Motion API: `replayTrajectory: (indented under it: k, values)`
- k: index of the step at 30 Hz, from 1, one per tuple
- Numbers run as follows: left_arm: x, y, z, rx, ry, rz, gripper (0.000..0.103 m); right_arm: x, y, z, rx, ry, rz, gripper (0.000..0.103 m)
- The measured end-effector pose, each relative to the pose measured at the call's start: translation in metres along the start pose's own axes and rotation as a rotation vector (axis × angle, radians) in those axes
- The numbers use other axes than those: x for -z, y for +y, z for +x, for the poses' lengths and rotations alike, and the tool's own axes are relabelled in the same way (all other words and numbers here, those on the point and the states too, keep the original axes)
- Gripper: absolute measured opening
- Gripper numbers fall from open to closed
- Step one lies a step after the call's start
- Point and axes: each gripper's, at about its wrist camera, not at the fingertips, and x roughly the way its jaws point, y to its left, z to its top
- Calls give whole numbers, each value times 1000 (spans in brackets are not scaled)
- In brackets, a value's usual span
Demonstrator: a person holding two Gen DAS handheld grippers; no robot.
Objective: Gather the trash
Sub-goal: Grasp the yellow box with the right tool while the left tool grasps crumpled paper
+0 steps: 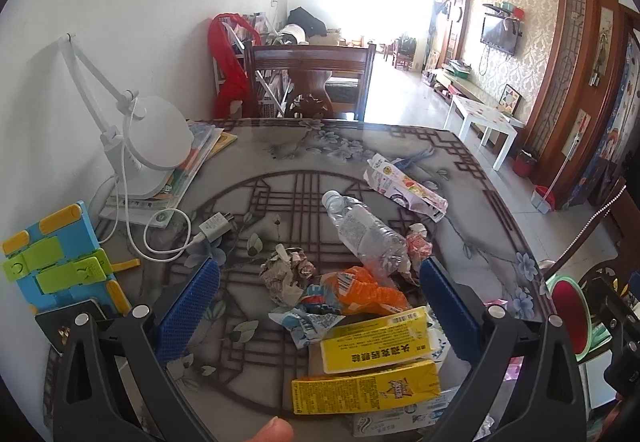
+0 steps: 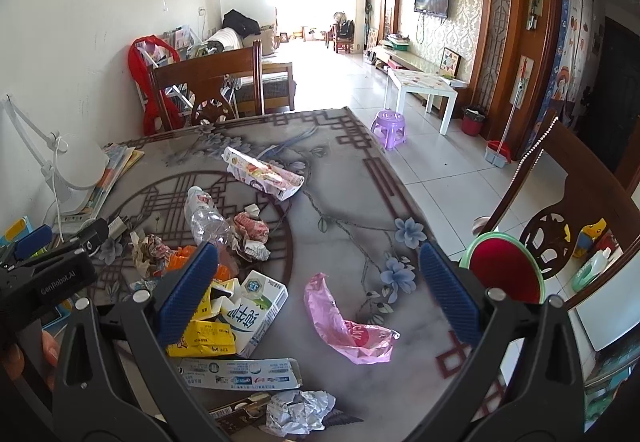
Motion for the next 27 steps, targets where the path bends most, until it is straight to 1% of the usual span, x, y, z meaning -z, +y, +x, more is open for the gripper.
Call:
replayTrajectory:
  k: [2, 5, 7, 9, 11, 13, 16, 18, 20, 21, 22, 23, 24, 25, 26, 27]
  values:
    - [0, 12, 9, -7, 18, -11, 95, 3, 6, 9, -25, 26, -14, 99]
    - [1, 36, 24, -20, 56, -55, 95, 7, 19, 29, -94, 93, -34, 99]
    - [2, 51, 34, -23, 83, -90, 95, 13, 29, 45, -169, 157, -40, 99]
    - [4, 62, 41, -14, 104, -113, 95, 21, 44, 64, -251, 246, -60, 99]
    - [6, 72, 50, -17, 126, -122, 95, 29, 62, 74, -299, 292, -126, 99]
    - [9, 79, 59, -16, 153, -117, 95, 36, 86, 77, -312, 288, -280, 99]
    - [14, 89, 76, -28, 197, -110, 95, 50, 126, 66, -323, 239, -610, 96]
    - [15, 96, 84, -25, 222, -123, 95, 64, 149, 61, -304, 197, -811, 85]
    - [16, 103, 91, -11, 241, -157, 95, 86, 170, 58, -308, 171, -1024, 79]
    - [17, 105, 94, -5, 246, -173, 95, 97, 177, 57, -313, 167, -1115, 79]
    - [18, 107, 97, 5, 255, -189, 95, 106, 182, 58, -308, 160, -1184, 79]
    - [19, 108, 100, 17, 261, -198, 95, 117, 186, 58, -285, 136, -1256, 79]
    - [19, 108, 103, 25, 265, -199, 95, 126, 189, 59, -263, 116, -1313, 76]
    - [20, 107, 106, 32, 270, -194, 94, 133, 191, 62, -247, 117, -1348, 71]
    - [20, 105, 110, 37, 276, -186, 94, 137, 193, 65, -241, 130, -1364, 54]
    - [20, 104, 113, 41, 279, -181, 94, 138, 193, 65, -232, 111, -1363, 54]
